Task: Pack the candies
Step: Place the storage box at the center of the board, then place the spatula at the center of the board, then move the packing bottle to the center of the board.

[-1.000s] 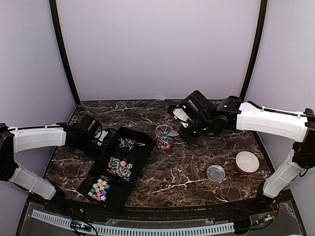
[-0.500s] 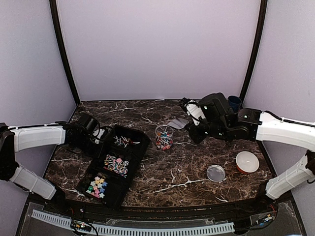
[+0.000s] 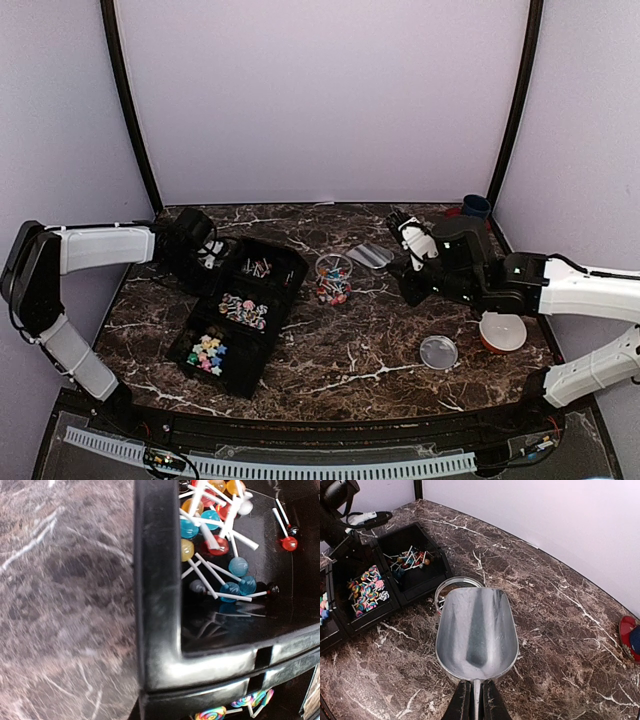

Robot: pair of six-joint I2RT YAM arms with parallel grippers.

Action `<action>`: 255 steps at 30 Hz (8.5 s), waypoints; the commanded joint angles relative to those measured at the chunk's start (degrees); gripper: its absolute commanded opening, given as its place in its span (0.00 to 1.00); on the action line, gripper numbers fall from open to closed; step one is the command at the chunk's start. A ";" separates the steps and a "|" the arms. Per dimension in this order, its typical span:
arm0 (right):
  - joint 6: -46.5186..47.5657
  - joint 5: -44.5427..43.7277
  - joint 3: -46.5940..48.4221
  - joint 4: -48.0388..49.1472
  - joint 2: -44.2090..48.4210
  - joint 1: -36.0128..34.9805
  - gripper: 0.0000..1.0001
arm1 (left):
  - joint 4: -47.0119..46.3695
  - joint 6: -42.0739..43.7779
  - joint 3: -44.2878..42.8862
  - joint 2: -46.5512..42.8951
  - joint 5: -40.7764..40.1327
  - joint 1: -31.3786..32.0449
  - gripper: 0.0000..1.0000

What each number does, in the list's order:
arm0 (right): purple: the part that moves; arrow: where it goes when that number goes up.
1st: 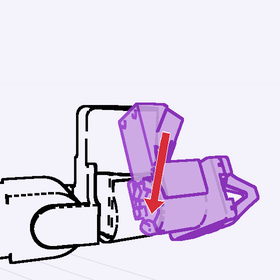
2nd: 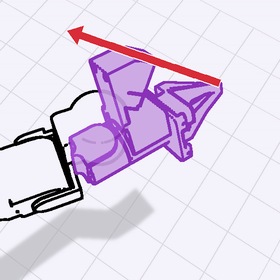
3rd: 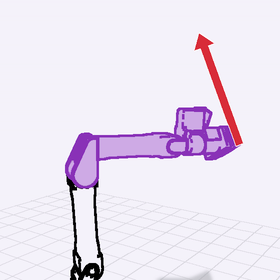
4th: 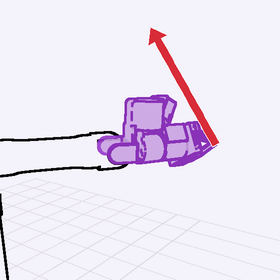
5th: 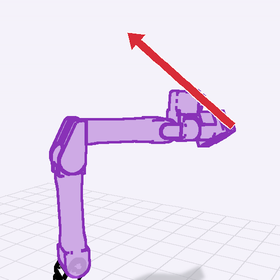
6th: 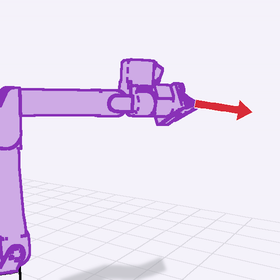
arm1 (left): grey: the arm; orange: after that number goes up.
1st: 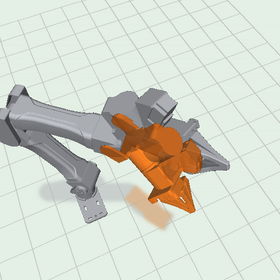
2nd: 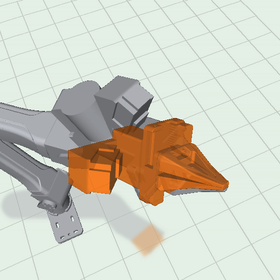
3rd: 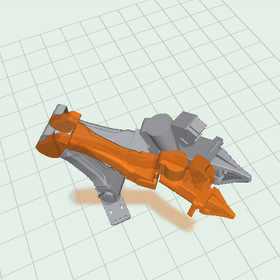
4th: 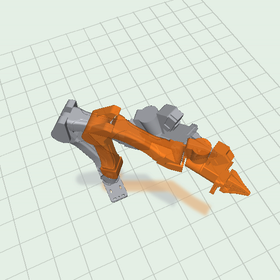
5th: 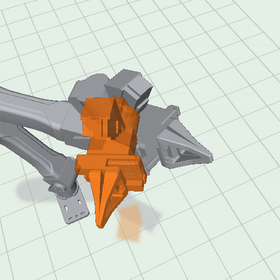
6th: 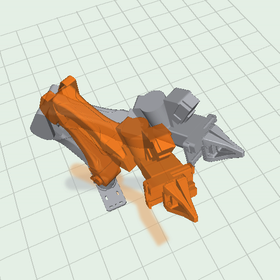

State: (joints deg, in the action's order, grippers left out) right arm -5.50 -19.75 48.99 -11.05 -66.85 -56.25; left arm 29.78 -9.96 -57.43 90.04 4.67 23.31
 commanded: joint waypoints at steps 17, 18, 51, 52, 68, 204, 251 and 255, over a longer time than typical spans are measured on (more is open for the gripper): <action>-0.54 -3.05 -9.33 11.22 9.66 0.18 0.00 | 4.09 6.49 -26.59 18.21 0.09 -4.41 0.00; 0.75 -1.84 -10.57 12.92 10.38 0.17 0.00 | 4.14 6.96 -27.79 19.09 -0.13 -4.41 0.00; 10.74 5.56 -19.27 26.95 6.64 -0.17 0.00 | 3.95 18.23 -57.60 44.01 -9.83 -4.55 0.44; 10.65 5.47 -18.80 26.63 6.11 -0.19 0.00 | 4.04 17.89 -57.80 43.60 -9.70 -4.52 0.48; 8.17 -11.71 -15.92 27.75 3.51 0.68 0.00 | 5.03 1.19 -42.49 20.74 -7.96 -4.44 0.74; -17.33 46.71 30.52 14.34 -47.73 17.31 0.98 | -8.95 2.84 6.01 -23.78 -13.49 5.81 0.99; -5.97 17.08 1.69 -10.74 -9.56 11.97 0.99 | -7.97 3.24 5.29 -22.10 -11.56 5.85 0.99; -9.26 12.38 -0.52 -14.41 -7.69 12.00 0.97 | -7.90 3.10 5.14 -21.97 -11.29 5.86 0.99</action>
State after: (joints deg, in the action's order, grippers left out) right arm -11.05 -1.17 50.41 -21.19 -76.09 -43.88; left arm 21.10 -7.27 -51.81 68.07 -7.33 28.93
